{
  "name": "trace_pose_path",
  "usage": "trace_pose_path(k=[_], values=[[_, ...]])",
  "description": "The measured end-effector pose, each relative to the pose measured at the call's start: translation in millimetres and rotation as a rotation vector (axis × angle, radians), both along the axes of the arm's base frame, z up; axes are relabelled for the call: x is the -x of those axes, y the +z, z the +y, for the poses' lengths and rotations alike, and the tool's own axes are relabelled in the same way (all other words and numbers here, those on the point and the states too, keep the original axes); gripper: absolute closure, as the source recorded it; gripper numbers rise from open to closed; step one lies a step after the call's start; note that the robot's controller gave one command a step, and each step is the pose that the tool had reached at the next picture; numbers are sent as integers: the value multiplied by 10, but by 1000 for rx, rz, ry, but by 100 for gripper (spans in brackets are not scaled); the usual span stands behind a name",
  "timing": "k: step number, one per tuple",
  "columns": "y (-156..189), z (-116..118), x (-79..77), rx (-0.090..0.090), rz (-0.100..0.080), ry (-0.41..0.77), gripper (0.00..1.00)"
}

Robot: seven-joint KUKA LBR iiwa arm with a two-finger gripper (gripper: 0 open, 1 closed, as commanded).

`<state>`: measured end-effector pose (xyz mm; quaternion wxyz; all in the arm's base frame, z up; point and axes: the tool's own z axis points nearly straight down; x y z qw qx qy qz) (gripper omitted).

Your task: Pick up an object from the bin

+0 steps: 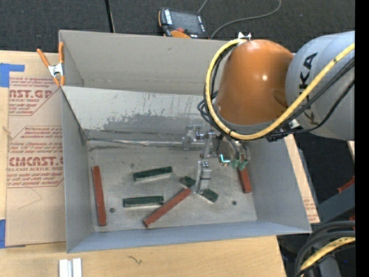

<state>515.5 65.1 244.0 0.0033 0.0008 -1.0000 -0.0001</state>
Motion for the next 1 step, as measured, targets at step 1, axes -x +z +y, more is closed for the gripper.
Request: trace_pose_path(k=[1], values=[[-1536,-174,8,-2,-2,342,0]])
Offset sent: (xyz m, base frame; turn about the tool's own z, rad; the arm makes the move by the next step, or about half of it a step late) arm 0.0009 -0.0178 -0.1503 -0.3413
